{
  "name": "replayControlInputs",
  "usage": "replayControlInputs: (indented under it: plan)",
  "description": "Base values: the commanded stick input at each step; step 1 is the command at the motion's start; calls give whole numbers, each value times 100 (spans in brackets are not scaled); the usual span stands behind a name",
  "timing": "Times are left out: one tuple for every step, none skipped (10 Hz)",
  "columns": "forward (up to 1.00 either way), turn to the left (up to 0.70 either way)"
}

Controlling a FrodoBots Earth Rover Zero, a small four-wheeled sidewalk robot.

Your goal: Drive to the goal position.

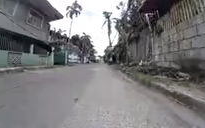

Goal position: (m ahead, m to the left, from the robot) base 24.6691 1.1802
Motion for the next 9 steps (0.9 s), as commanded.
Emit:
replayControlInputs:
  plan:
    - [100,0]
    - [100,0]
    - [100,0]
    - [100,0]
    - [100,0]
    - [100,0]
    - [100,0]
    - [100,0]
    - [100,0]
